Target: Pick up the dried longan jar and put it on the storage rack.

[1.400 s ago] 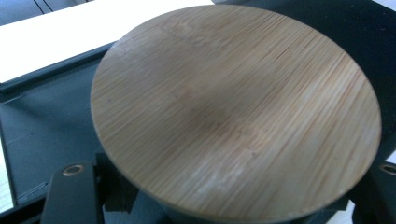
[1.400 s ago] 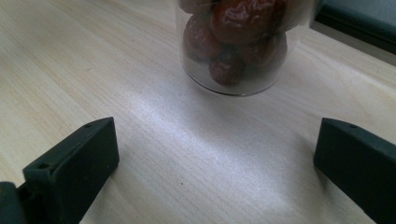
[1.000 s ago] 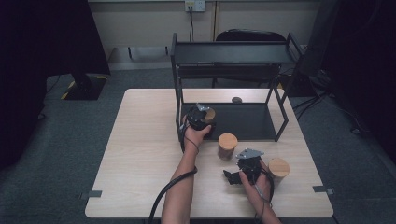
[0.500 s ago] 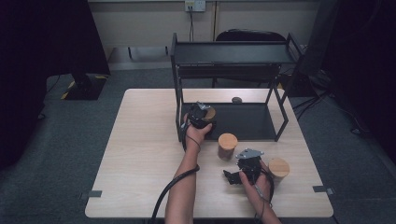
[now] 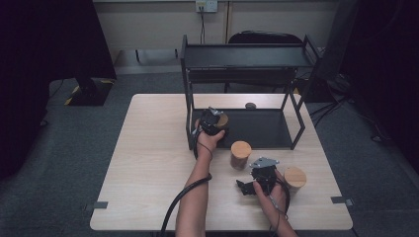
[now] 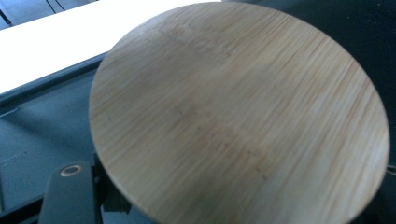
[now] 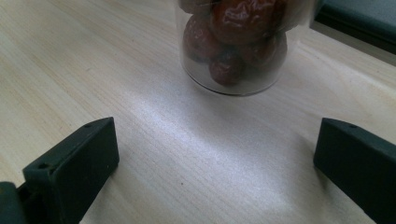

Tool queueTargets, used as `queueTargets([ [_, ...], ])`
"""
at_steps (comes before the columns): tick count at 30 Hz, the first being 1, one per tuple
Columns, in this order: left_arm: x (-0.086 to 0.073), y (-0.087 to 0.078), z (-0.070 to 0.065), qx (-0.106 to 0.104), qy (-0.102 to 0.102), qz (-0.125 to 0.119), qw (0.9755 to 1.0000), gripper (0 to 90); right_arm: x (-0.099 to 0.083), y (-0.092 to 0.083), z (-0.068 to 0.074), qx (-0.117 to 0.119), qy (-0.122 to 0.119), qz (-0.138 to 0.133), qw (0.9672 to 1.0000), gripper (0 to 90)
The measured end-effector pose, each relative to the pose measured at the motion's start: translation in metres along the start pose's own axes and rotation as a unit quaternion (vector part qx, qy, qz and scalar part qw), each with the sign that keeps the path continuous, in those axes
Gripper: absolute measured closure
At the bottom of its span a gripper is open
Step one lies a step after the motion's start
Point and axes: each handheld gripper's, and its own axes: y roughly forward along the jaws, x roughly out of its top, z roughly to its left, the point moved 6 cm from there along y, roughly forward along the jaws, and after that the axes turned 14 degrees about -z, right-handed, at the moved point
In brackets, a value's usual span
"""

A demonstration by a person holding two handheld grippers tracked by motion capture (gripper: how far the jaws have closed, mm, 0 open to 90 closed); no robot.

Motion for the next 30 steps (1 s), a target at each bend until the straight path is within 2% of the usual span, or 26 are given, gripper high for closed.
queueTargets([
  [1,0.001,0.000,0.000,0.000,-0.006,-0.002,1.0000,24.4,0.000,0.000,0.000,0.000,0.000,0.000,1.0000,0.0],
  [4,0.004,-0.001,0.000,0.001,-0.003,-0.004,1.0000,23.4,0.000,0.000,0.000,0.000,0.000,0.000,1.0000,0.0],
  [12,0.009,-0.004,0.001,0.009,-0.019,-0.002,0.9998,10.1,0.000,0.000,0.000,0.000,0.000,0.000,1.0000,0.0],
  [30,0.004,-0.014,-0.004,-0.002,-0.038,-0.009,0.9992,7.5,0.000,0.000,0.000,0.000,0.000,0.000,1.0000,0.0],
])
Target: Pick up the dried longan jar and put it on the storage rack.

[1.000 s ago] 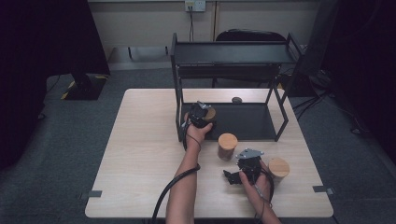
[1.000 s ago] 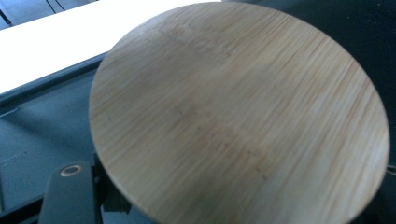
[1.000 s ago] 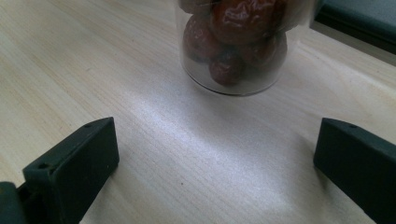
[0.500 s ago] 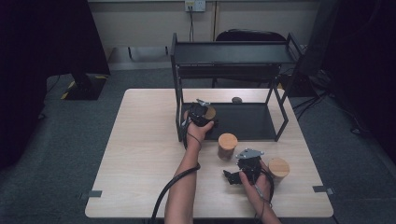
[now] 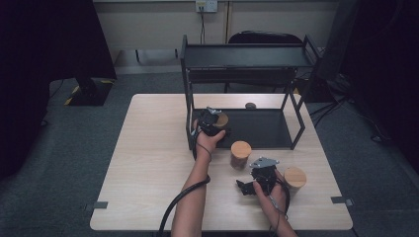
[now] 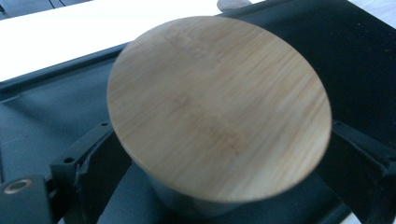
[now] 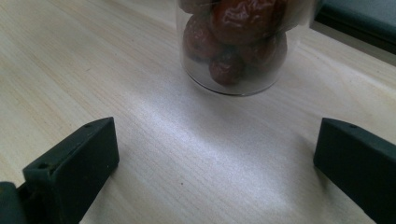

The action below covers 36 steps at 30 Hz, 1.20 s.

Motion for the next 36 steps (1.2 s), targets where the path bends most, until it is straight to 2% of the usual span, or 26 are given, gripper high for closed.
queueTargets([
  [18,-0.002,-0.016,-0.001,0.000,-0.011,-0.012,0.9999,7.5,0.000,0.000,0.000,0.000,-0.001,0.000,1.0000,0.0],
  [24,-0.006,-0.022,0.000,-0.002,-0.008,-0.009,0.9999,7.5,0.000,0.000,0.000,0.000,-0.001,0.000,1.0000,0.0],
  [36,-0.007,-0.030,-0.003,-0.017,-0.008,-0.012,0.9998,7.2,0.000,0.000,0.000,0.000,0.000,0.000,1.0000,0.0],
])
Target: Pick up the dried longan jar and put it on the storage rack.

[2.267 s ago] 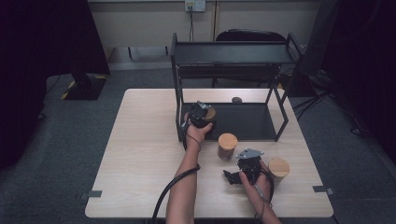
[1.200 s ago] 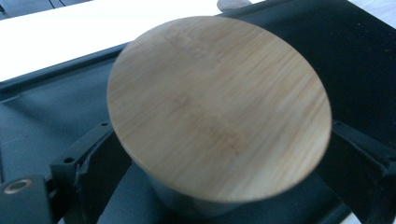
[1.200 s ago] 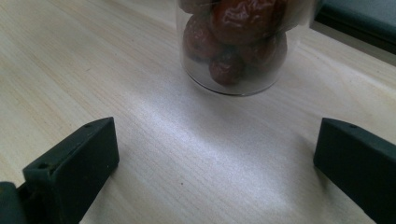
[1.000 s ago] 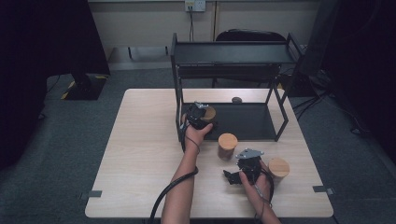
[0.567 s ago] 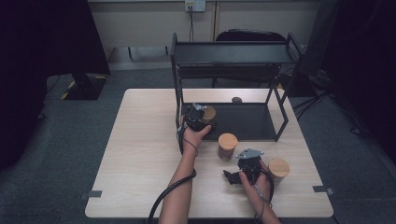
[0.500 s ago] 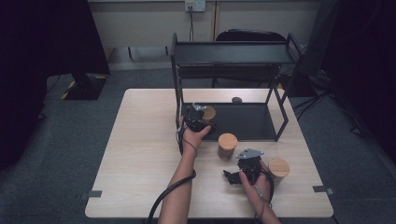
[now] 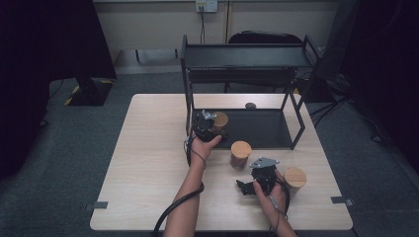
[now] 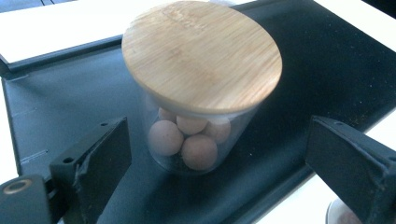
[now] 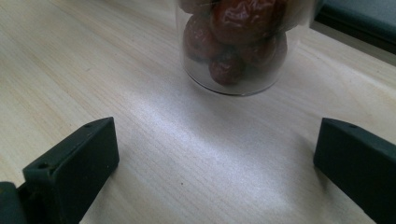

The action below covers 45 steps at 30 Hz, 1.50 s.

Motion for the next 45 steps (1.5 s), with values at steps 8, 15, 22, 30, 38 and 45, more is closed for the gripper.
queueTargets([
  [8,-0.002,-0.004,-0.002,-0.004,0.004,0.000,1.0000,7.1,0.000,0.000,0.000,0.000,0.000,0.000,1.0000,0.0],
  [15,-0.005,-0.007,-0.004,-0.008,0.003,0.001,1.0000,7.1,0.000,0.000,0.000,0.000,0.000,0.000,1.0000,0.0],
  [22,-0.007,-0.011,-0.005,-0.014,0.005,0.001,0.9999,7.0,0.000,0.000,0.000,0.000,0.000,0.000,1.0000,0.0],
  [30,-0.013,-0.015,-0.007,-0.021,0.008,0.004,0.9997,6.8,0.000,0.000,0.000,0.000,0.000,0.000,1.0000,0.0],
  [38,-0.017,-0.018,-0.011,-0.033,0.012,0.001,0.9994,6.6,0.000,0.000,0.000,0.000,0.000,0.000,1.0000,0.0],
  [45,-0.020,-0.020,-0.018,-0.046,0.018,0.003,0.9988,6.5,0.000,0.000,0.000,0.000,0.000,0.000,1.0000,0.0],
])
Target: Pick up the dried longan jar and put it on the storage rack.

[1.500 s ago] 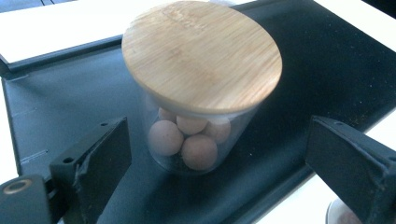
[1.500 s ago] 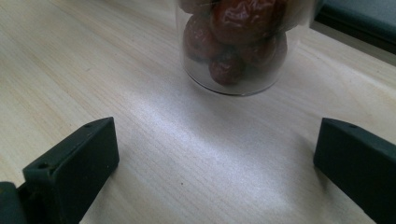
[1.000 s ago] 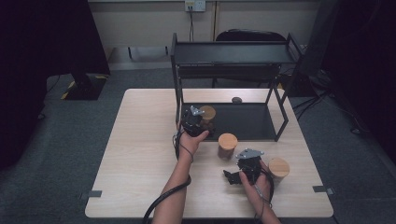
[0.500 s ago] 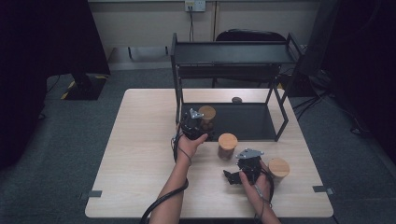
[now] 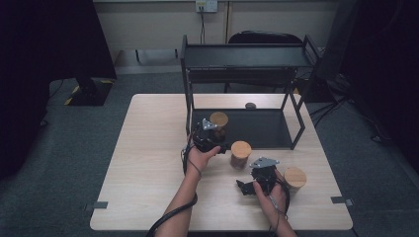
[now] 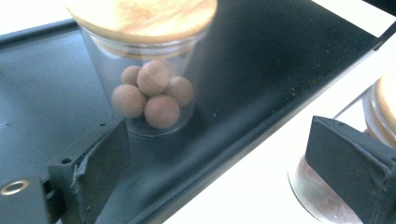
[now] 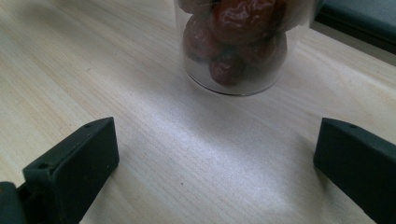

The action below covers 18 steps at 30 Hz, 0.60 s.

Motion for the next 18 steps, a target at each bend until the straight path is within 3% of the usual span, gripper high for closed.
queueTargets([
  [6,-0.004,-0.002,-0.002,-0.006,0.009,0.005,0.9999,6.4,0.000,0.000,0.000,0.000,0.000,0.000,1.0000,0.0],
  [18,-0.011,-0.010,-0.004,-0.016,0.007,0.006,0.9998,6.1,0.000,0.000,0.000,0.000,0.000,0.000,1.0000,0.0],
])
